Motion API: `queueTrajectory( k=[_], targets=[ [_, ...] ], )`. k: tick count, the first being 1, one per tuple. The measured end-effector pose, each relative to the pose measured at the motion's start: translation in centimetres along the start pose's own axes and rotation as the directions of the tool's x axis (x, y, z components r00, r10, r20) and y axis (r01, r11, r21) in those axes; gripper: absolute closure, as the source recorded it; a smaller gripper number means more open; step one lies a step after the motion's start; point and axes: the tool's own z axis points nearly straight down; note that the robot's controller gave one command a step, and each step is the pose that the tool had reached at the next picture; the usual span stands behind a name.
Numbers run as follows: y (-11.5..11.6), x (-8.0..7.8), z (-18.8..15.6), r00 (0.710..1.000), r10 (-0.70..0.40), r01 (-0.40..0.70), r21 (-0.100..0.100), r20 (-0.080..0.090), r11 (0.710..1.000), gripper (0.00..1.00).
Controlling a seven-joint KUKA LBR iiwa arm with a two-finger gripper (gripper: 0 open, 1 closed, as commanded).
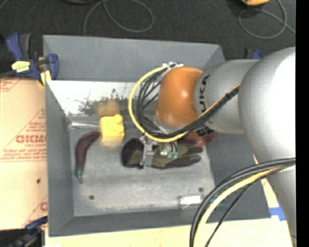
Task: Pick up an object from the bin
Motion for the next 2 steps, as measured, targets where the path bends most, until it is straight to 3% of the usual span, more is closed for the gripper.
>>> queueTrajectory(
  k=[2],
  targets=[
    [-0.13,-0.11,0.00,1.000,0.003,-0.003,-0.001,0.001,1.000,1.00]
  ],
)
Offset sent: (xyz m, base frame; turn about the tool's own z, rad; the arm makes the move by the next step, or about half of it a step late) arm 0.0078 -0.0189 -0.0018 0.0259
